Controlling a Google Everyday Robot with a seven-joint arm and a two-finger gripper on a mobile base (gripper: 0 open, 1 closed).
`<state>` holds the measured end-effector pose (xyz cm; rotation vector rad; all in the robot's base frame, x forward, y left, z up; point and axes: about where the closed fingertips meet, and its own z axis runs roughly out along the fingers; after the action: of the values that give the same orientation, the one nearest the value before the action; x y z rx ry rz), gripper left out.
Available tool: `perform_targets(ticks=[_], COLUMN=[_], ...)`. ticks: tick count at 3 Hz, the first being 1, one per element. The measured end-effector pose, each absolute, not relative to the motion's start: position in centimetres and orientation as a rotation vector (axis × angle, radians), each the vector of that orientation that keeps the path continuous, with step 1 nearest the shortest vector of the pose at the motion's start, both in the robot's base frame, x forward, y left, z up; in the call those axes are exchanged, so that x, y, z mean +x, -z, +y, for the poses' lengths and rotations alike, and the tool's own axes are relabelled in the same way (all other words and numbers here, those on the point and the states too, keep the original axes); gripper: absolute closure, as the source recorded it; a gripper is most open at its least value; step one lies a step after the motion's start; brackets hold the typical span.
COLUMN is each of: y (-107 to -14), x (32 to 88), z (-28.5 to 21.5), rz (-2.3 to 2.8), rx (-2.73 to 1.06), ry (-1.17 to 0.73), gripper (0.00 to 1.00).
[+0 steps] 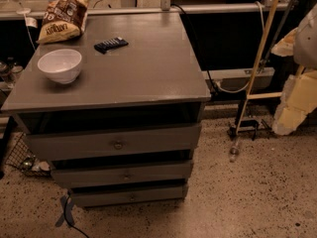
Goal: Open middle drawer
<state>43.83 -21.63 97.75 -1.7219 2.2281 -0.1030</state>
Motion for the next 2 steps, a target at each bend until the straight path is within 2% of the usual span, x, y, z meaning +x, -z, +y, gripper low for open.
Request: perform_targets(ticks=[2], y=[-96.4], x=[42.9], z=[-21.9], rz=[2.237], rx=[-1.682], ry=[0.048], gripper=[0.00])
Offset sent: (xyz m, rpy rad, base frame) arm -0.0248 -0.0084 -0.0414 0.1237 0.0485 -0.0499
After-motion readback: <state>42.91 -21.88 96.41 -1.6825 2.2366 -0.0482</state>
